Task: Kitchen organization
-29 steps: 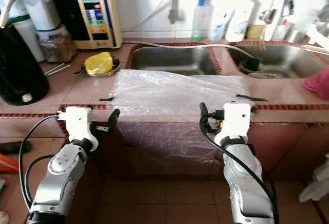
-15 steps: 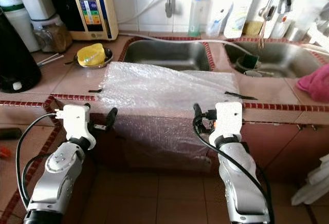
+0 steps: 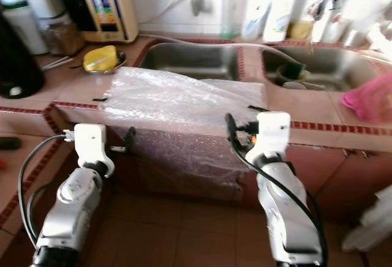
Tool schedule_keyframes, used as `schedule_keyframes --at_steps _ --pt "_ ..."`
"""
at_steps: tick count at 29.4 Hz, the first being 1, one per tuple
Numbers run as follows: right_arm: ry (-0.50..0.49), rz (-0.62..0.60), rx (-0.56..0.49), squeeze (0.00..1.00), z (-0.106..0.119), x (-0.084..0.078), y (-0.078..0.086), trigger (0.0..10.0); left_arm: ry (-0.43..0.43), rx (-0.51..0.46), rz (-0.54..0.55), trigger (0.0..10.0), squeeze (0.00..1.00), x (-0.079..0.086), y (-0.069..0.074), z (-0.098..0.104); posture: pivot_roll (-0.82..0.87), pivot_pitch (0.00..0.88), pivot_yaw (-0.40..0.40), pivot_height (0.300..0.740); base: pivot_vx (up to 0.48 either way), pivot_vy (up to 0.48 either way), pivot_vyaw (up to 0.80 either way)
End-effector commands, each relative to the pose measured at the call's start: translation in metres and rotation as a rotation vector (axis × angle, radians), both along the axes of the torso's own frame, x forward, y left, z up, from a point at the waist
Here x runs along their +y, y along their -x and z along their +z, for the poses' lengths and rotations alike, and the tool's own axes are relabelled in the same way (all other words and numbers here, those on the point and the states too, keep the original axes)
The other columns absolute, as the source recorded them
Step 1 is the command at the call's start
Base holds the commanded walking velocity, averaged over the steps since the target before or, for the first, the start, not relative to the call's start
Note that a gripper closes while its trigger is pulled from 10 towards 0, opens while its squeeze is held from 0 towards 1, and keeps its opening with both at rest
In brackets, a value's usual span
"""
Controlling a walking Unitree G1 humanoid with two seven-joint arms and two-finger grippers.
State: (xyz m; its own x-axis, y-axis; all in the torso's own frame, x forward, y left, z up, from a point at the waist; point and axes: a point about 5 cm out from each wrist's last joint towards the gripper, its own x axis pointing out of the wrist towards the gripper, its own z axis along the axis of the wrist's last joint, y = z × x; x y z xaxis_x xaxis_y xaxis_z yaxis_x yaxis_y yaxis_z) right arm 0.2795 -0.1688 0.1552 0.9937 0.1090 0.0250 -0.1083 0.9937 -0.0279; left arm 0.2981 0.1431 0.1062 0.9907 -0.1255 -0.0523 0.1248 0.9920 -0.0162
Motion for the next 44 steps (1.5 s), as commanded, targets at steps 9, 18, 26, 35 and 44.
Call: schedule_keyframes --at_steps 9,18,26,35,44 --pt "-0.045 -0.009 -0.019 0.00 0.007 0.002 -0.002 10.0 -0.014 -0.035 -0.015 10.0 0.00 0.002 -0.002 0.009 -0.01 0.000 0.042 0.740 0.000 0.000 0.09" --pt "-0.046 -0.021 -0.035 0.00 0.010 0.003 0.000 10.0 -0.032 -0.103 -0.030 10.0 0.00 0.005 0.000 0.028 0.00 0.000 0.046 0.740 0.000 0.000 0.00" --pt "-0.066 0.008 -0.030 0.00 0.009 0.007 0.006 10.0 -0.017 -0.134 -0.005 10.0 0.00 0.011 0.003 0.039 0.00 0.000 0.045 0.740 0.000 0.000 0.00" --pt "-0.024 0.068 -0.037 0.00 0.008 0.011 0.008 10.0 0.006 -0.121 -0.019 10.0 0.00 0.008 0.006 0.038 0.00 0.000 0.048 0.740 0.085 0.000 0.00" --pt "-0.013 0.058 -0.041 0.00 0.009 0.011 0.007 10.0 0.018 -0.113 -0.036 10.0 0.00 0.005 0.007 0.038 0.00 0.000 0.048 0.740 0.314 0.000 0.00"
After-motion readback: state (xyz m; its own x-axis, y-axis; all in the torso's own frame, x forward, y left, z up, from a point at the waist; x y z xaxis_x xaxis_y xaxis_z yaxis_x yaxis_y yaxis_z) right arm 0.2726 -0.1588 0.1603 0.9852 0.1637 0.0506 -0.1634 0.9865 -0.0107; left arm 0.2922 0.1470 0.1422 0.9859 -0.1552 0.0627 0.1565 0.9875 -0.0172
